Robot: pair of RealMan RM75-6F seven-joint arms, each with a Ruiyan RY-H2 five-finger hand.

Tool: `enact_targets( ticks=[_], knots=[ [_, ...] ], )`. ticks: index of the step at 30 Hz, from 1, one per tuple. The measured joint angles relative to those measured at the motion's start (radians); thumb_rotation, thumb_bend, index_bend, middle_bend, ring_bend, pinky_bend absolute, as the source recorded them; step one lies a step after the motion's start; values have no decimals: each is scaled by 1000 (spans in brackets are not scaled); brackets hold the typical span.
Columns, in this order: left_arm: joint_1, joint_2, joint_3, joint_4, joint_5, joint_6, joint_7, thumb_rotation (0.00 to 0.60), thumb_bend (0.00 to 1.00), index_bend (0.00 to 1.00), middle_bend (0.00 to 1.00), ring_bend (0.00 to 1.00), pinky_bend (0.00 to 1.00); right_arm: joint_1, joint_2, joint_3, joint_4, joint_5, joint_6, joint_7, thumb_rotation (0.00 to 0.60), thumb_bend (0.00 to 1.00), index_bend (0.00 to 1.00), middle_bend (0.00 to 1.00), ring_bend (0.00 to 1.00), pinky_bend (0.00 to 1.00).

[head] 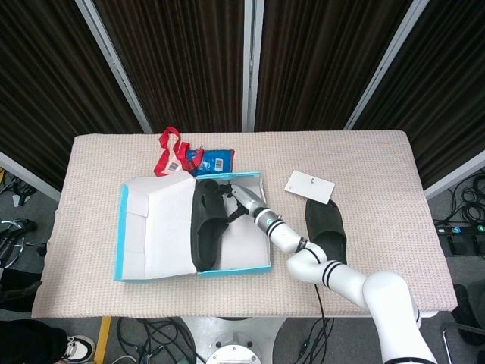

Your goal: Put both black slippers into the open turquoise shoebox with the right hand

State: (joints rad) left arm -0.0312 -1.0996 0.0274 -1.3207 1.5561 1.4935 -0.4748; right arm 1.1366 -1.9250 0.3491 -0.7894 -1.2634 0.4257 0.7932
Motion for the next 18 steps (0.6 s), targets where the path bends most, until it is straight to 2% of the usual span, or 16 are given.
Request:
enact_targets(
  ticks=[1, 4, 11, 18],
  knots=[
    [0, 0, 0, 1, 0, 1, -1, 600, 50, 118, 99, 30, 63, 0, 11, 0, -12, -1, -9, 3, 600, 7, 91, 205, 2, 143],
    [-1, 1, 0, 0, 4, 3, -1, 600, 50, 118, 99, 30, 63, -2, 36, -2, -41, -12, -17, 9, 600, 0, 6, 150, 0, 120],
    [-1, 1, 1, -7, 6, 4, 0, 600, 50, 118, 99, 30, 64, -16, 79, -19, -83, -47, -6, 7, 600, 0, 0, 73, 0, 102],
    [1, 10, -2, -24, 5, 11, 5, 600, 51, 118, 99, 30, 63, -42, 151, -30, -168, -68, 24, 2, 600, 0, 0, 60, 0, 102]
  ],
)
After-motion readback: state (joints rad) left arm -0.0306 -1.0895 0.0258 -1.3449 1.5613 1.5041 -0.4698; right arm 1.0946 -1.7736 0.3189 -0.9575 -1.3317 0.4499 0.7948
